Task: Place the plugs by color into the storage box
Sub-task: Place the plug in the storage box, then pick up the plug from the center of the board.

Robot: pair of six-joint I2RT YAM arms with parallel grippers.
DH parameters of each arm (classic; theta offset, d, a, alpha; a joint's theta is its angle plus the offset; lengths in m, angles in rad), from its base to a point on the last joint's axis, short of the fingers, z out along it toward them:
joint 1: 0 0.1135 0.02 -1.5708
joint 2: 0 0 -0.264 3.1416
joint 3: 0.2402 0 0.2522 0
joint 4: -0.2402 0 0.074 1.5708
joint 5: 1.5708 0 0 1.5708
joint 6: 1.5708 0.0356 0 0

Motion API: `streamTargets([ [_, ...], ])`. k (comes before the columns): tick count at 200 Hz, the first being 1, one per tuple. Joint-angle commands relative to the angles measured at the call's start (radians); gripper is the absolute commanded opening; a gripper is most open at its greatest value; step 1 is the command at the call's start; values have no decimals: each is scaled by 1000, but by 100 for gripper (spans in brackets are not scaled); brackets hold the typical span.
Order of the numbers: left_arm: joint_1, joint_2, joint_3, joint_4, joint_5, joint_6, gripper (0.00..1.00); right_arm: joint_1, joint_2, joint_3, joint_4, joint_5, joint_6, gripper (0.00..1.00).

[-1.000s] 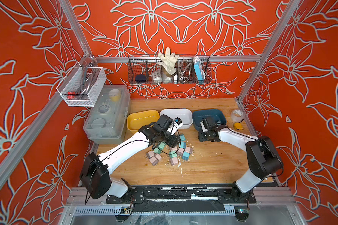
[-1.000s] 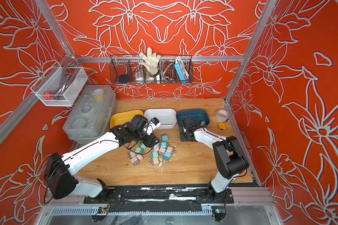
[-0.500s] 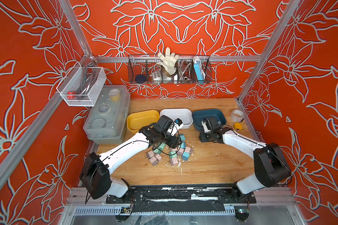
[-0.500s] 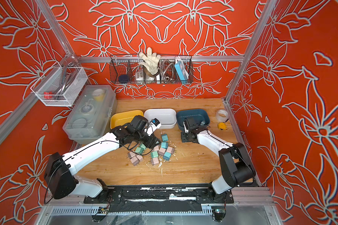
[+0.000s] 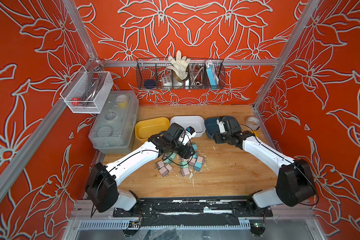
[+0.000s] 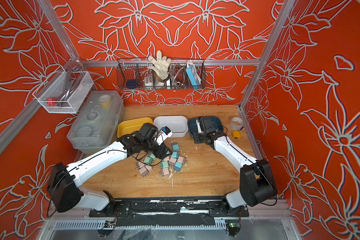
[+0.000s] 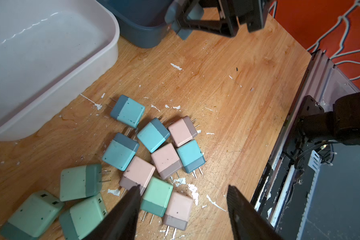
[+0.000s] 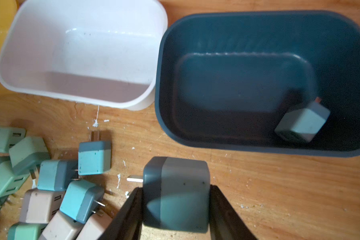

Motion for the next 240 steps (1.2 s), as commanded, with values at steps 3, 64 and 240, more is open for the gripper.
streamTargets([
  [3, -7, 7, 14, 1, 23, -7, 67, -41, 36, 38, 17, 3, -9, 43],
  [64, -7, 30, 23, -16, 20, -7, 67, -131, 266, 183, 66, -7, -2, 45],
  [240, -7, 15, 26, -16, 25, -30, 69, -123, 190, 166, 62, -2, 65, 74],
])
